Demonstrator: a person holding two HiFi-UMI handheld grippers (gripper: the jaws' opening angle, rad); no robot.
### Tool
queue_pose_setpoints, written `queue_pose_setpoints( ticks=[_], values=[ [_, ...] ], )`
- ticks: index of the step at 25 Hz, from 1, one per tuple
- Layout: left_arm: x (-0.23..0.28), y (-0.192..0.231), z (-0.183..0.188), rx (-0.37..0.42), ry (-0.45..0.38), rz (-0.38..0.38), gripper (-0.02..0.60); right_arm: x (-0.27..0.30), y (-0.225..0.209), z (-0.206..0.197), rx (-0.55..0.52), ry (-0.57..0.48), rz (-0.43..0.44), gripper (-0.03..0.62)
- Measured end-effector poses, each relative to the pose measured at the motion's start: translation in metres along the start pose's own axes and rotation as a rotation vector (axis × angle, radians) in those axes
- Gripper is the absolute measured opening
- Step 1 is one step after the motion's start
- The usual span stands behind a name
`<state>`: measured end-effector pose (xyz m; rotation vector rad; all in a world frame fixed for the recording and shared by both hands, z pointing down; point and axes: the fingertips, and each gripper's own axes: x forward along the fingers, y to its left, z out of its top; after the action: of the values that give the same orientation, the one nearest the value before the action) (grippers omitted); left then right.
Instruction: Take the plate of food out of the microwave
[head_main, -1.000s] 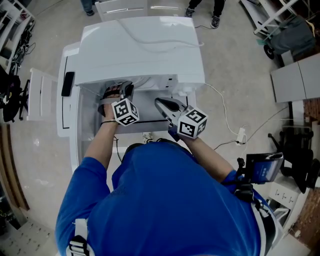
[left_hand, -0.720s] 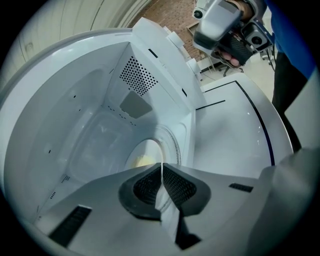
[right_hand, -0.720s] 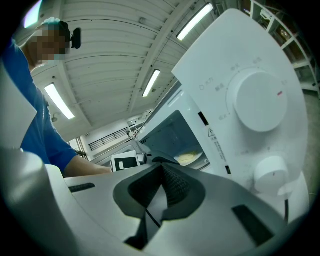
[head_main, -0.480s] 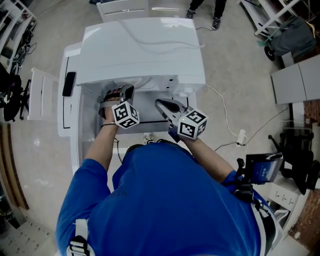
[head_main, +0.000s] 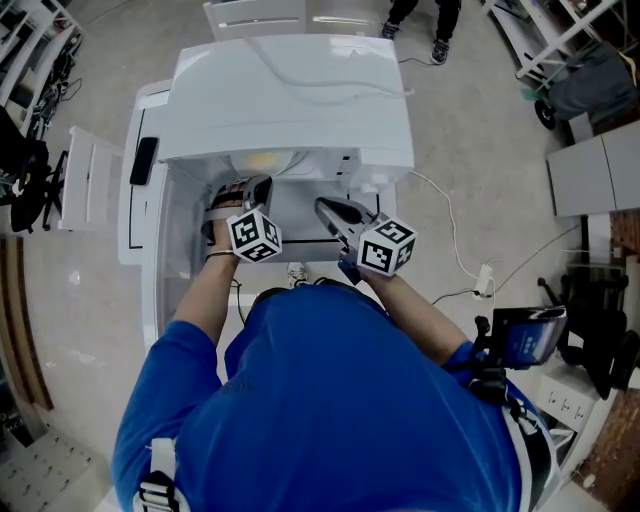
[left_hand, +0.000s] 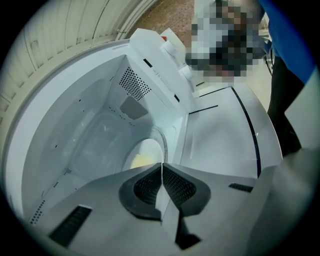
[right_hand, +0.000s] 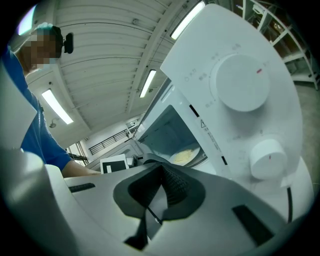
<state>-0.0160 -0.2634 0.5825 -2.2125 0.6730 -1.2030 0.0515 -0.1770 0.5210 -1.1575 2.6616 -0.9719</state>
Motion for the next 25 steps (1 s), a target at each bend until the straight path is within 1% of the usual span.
queue_pose_setpoints(
  ticks=[9,19,22,25],
  values=[
    [-0.011,-0.007,0.000,-0.019,-0.009,0.016,0.009,0.000,-0.006,-0.006,0.080,-0.021,-0.004,-0.005],
    [-0.023,-0.006,-0.001,-0.052,-0.013,0.026,0.009,0.008,-0.016,-0.011,0.225,-0.048,-0.022,-0.005],
    [-0.027,-0.004,-0.004,-0.091,-0.017,0.036,0.009,0.017,-0.015,-0.014,0.282,-0.058,-0.017,-0.005],
    [-0.031,-0.002,-0.010,-0.169,-0.027,0.049,0.009,0.029,-0.016,-0.019,0.337,-0.064,-0.015,-0.005]
  ],
)
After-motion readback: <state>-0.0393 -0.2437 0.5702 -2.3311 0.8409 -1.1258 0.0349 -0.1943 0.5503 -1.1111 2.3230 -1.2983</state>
